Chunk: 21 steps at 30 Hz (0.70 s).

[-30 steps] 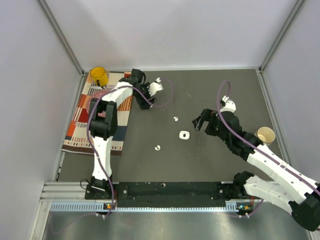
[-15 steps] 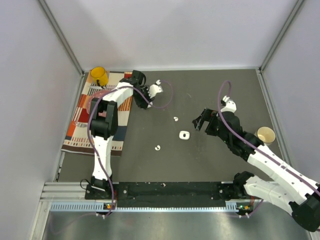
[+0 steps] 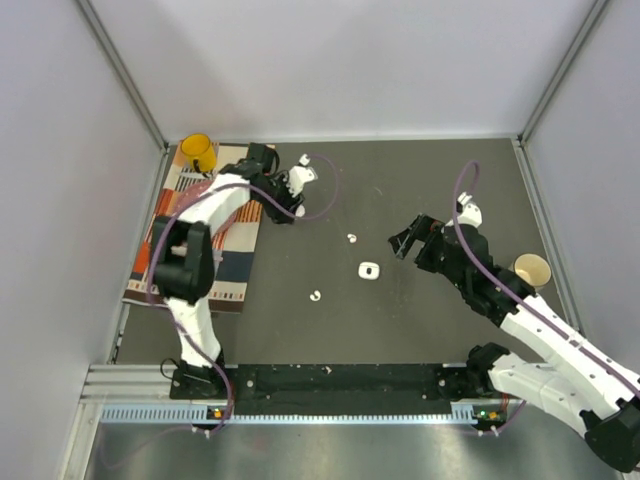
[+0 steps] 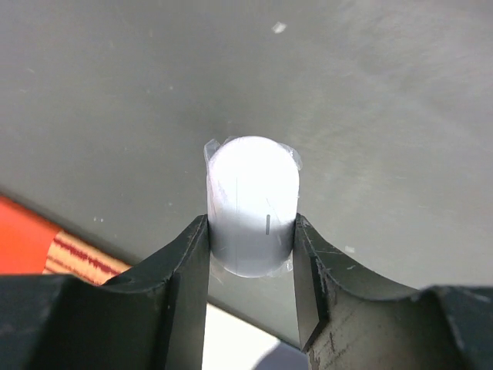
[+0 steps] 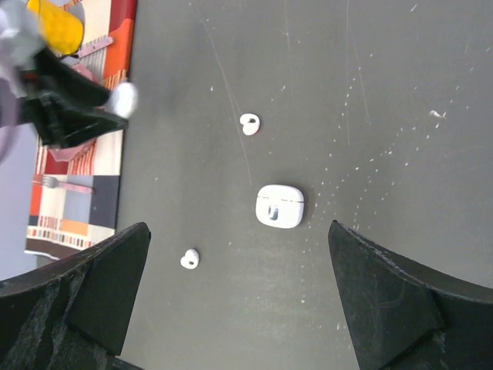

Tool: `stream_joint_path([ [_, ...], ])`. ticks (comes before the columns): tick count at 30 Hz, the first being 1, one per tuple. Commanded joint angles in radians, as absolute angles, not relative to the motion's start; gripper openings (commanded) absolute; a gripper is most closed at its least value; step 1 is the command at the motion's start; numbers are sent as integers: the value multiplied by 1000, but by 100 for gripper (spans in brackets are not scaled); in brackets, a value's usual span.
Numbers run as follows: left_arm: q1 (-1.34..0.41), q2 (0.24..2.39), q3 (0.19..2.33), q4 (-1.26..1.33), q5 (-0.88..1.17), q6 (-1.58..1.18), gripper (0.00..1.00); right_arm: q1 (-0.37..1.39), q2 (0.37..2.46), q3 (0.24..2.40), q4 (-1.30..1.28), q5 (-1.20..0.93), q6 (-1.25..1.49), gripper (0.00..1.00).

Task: Insert the wireless bluetooth earbuds into the charging case
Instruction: Pick up the charging case at the center of the board.

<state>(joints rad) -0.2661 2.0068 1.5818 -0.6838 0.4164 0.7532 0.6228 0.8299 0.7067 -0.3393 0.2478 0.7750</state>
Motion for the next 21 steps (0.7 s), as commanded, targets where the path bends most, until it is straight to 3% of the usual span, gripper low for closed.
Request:
stream_joint_path([
  [1,-265,1676,1406,-500,639,641,0,581,810,762,-342,163,865,99],
  [7,-296,1277,1126,-287,776,517,0,557,825,788,-280,-61,891,99],
  [12,-363,1079,1000,-255,766,492,0,557,851,819,-181,-251,865,94],
  [21,-651,879,939,-281,447,497,0,672,894,971,-199,-296,701,92],
])
